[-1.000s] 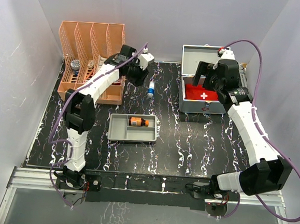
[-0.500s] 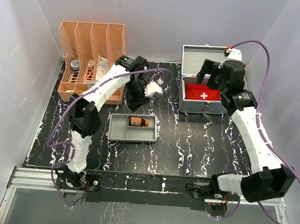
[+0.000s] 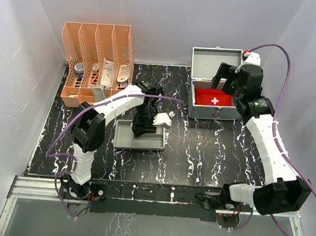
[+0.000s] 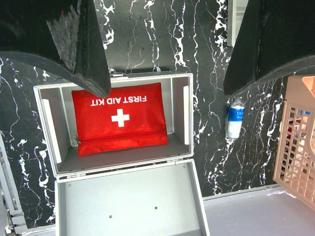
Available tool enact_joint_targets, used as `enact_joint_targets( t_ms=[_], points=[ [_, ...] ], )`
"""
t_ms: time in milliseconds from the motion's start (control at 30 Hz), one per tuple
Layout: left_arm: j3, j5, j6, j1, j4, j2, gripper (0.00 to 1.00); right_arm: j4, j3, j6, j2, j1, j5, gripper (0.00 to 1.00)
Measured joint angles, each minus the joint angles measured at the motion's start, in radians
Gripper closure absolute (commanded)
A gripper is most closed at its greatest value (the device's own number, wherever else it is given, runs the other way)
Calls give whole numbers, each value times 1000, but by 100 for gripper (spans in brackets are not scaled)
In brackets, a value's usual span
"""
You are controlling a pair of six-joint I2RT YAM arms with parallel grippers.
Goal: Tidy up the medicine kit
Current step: Place the pill bottle in the medicine box compartment.
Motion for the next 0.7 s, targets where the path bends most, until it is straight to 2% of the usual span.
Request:
enact_joint_targets(
  t_ms=[300,700],
  points=[
    [-130,-31,65,-81,80,-44,100,-2,-18,2,-13,-22,-11,2],
    [-141,-46,93,-112,160,-35,100,-5,-34,3,-50,-37,-21,2]
  ],
)
